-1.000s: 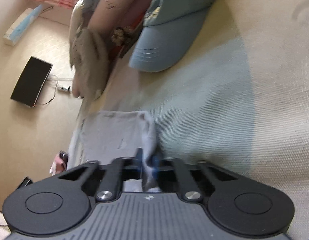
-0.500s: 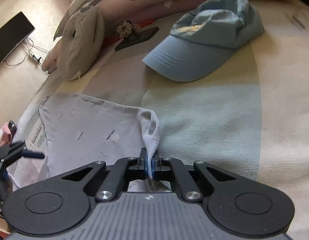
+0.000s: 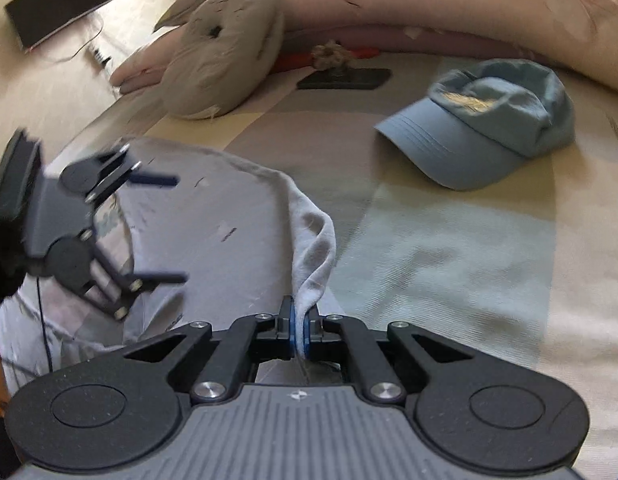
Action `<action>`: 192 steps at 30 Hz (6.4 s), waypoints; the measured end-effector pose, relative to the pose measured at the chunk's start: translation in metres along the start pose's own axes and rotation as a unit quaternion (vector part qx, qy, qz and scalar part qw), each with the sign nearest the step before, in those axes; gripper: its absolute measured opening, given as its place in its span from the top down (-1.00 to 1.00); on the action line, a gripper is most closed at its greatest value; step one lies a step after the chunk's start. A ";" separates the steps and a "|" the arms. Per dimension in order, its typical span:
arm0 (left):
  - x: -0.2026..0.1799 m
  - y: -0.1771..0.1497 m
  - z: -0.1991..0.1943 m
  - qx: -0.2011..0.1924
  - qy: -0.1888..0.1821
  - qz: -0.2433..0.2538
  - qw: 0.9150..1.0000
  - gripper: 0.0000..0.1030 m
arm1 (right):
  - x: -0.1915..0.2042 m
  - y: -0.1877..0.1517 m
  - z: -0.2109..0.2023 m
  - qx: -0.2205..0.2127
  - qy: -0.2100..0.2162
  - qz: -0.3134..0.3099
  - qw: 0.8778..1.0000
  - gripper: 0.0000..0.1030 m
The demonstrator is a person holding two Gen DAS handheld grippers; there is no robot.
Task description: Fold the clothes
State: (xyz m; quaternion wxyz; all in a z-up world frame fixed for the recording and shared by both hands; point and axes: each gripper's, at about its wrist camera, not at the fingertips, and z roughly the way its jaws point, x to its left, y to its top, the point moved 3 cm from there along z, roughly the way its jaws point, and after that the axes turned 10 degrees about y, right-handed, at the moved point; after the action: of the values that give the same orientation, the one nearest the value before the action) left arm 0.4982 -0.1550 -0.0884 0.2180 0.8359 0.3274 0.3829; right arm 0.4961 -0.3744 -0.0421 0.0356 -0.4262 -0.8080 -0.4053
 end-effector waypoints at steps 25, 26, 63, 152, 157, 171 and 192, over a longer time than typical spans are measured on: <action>-0.011 -0.029 0.009 -0.107 0.153 0.238 0.953 -0.98 | 0.087 -0.051 -0.017 0.058 -0.020 -0.185 0.981 0.90; -0.011 -0.030 0.009 -0.109 0.154 0.240 0.952 -0.96 | 0.086 -0.052 -0.017 0.058 -0.020 -0.184 0.981 0.90; -0.040 -0.037 -0.035 -0.066 0.114 0.319 0.939 0.78 | 0.134 -0.069 -0.032 0.043 -0.198 -0.346 0.916 0.91; -0.124 -0.054 -0.228 0.046 -0.292 0.165 0.941 0.84 | 0.111 -0.199 -0.131 0.143 -0.103 -0.185 0.967 -0.08; -0.082 -0.053 -0.223 0.033 -0.272 0.122 0.954 0.81 | 0.073 -0.203 -0.156 0.033 -0.029 0.092 0.995 -0.14; -0.112 -0.060 -0.194 -0.055 -0.354 0.180 0.916 0.49 | 0.070 -0.234 -0.149 -0.202 -0.047 0.368 0.906 0.04; -0.122 -0.103 -0.214 -0.142 -0.355 0.330 0.863 0.57 | 0.154 -0.255 -0.113 -0.275 -0.105 0.428 0.854 0.15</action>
State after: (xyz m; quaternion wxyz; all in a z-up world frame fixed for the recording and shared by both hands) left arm 0.2311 -0.1466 -0.0819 0.2968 0.9343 -0.1252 0.1525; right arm 0.1830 -0.4287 -0.0633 0.0014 -0.7623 -0.4000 -0.5088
